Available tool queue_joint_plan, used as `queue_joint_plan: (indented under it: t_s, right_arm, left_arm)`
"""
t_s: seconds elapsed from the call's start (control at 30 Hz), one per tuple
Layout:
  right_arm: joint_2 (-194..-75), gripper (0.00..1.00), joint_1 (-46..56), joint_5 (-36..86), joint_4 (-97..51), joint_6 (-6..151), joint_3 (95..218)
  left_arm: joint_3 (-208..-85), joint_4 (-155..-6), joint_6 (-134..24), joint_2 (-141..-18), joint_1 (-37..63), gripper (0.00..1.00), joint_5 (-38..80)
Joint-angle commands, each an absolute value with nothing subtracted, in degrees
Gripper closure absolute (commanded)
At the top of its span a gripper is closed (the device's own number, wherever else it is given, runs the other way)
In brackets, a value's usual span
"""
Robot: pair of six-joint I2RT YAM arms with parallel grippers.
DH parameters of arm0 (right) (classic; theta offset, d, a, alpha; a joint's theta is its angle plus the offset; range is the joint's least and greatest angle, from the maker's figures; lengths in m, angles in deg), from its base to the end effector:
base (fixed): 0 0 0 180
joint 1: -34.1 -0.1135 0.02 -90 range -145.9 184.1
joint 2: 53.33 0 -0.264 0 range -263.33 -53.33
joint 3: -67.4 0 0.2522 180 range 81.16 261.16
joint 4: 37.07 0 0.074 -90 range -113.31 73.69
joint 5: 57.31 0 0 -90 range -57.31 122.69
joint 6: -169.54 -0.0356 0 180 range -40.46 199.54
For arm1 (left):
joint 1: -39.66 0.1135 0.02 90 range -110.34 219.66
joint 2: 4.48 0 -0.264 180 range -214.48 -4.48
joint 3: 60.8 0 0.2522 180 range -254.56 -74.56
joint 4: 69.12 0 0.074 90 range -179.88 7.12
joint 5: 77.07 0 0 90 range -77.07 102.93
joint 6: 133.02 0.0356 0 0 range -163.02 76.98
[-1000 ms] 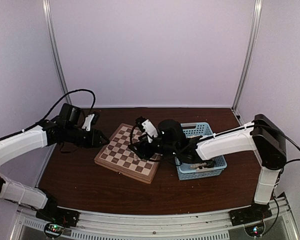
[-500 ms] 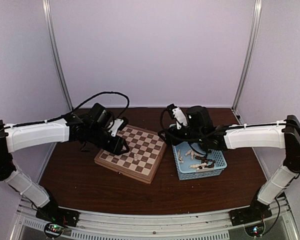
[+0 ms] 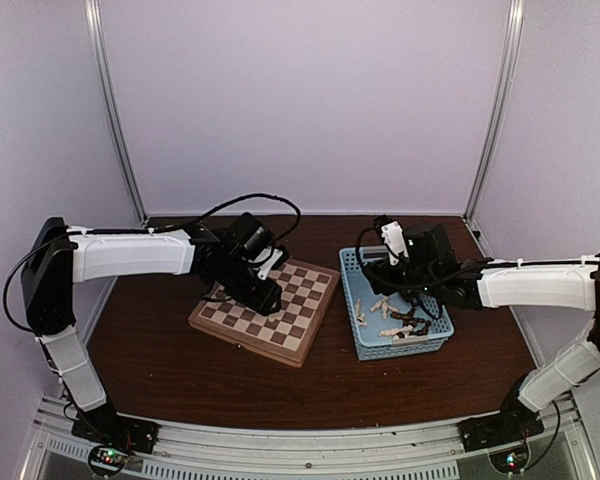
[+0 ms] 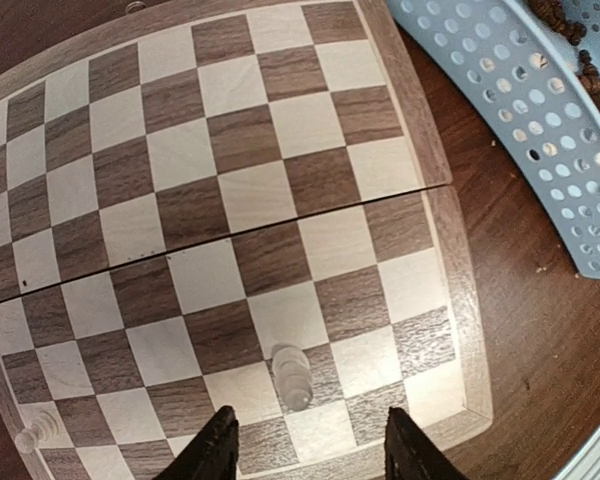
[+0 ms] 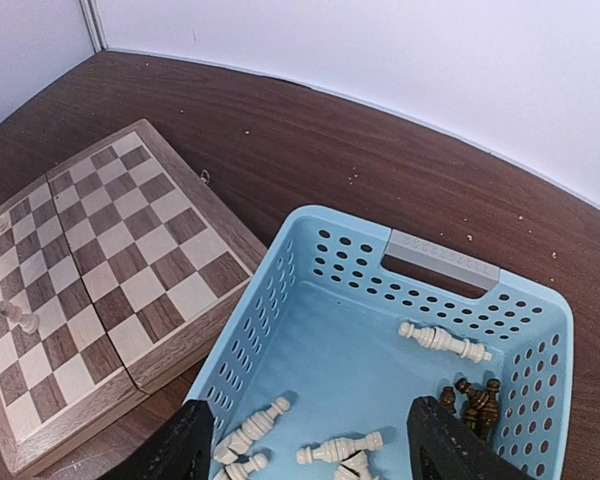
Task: Set up the chess pieces on the board
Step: Pick up the chess piece from the chessboard.
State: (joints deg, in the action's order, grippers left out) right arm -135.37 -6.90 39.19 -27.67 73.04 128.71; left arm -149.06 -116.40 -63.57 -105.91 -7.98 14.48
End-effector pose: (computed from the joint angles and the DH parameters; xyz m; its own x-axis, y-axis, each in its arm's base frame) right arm 0.2396 0.2029 0.2308 -0.4418 -0.2350 -0.8658 -0.5313 0.8461 0.0414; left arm 0.2499 -0.2755 0.2195 -0.8113 0.3689 -0.4535 0.4943 0.8471 -0.1952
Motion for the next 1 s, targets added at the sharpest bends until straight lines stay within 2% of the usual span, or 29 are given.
queue_joint_plan:
  t_s: [0.0, 0.3, 0.83, 0.97]
  right_arm:
    - [-133.9, 0.3, -6.8, 42.1, -28.6, 76.2, 128.9]
    - [-136.2, 0.32, -6.9, 47.3, -44.4, 76.5, 120.1]
    - [-136.5, 0.32, -6.9, 48.9, -43.1, 77.5, 121.3]
    - [-136.1, 0.32, -6.9, 49.3, -42.8, 77.7, 121.3]
  left_arm:
    - [-152.2, -118.8, -64.1, -108.8, -8.0, 0.5, 10.3]
    - [-153.7, -119.4, -65.5, -111.6, -8.0, 0.55, 10.0]
    - [-156.9, -122.4, -66.0, -114.6, -8.0, 0.73, 9.4]
    - [-157.0, -122.8, -66.8, -114.7, -8.0, 0.88, 9.3]
